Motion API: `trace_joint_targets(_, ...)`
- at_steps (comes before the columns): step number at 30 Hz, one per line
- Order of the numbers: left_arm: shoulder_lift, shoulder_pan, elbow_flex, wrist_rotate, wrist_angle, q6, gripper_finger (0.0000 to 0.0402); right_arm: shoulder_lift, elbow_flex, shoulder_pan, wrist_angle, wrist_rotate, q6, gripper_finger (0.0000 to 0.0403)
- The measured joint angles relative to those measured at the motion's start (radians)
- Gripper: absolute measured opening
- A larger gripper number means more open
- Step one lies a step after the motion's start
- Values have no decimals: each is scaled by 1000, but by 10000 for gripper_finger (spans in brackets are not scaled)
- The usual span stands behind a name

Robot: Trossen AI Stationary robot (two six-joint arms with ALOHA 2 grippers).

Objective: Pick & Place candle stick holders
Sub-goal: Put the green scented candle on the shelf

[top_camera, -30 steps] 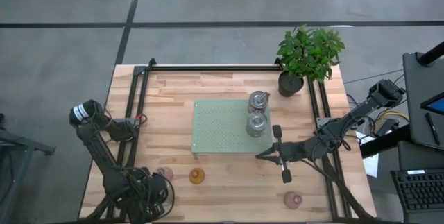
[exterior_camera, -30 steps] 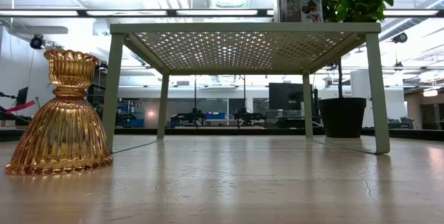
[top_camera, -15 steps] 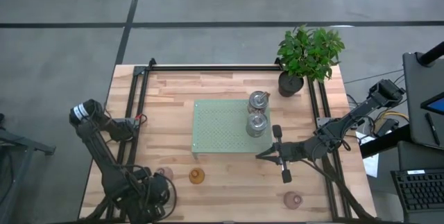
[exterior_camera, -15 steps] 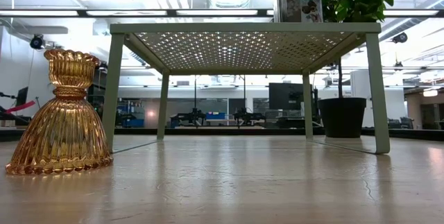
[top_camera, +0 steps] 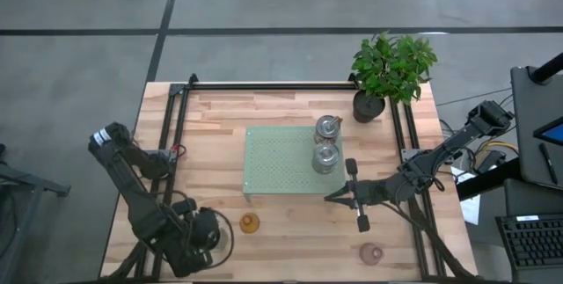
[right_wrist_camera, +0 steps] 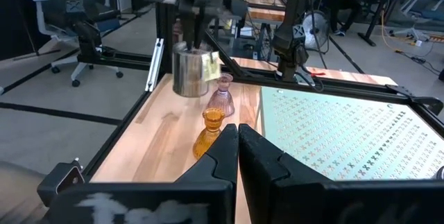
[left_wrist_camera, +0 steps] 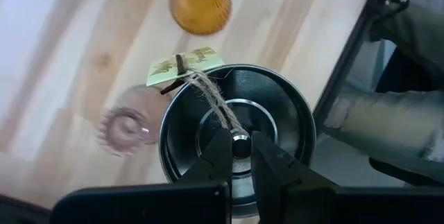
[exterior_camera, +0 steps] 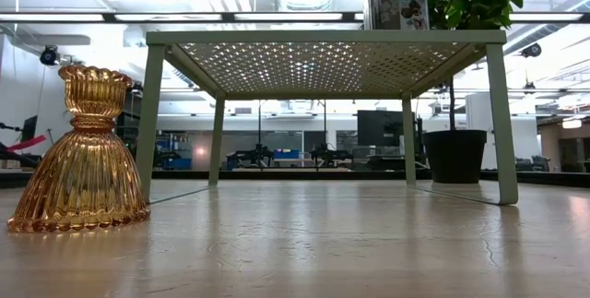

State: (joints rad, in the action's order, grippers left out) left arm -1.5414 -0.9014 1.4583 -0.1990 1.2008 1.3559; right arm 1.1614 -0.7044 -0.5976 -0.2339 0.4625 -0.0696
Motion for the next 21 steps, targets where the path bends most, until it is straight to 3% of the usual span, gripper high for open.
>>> trace_joint_targets(8,16,93,134,1,150,-130,23,0,0,0,16,0,-1,8)
trace_joint_targets(21,16,315,320,0,240,-464,23,0,0,0,16,0,2,8)
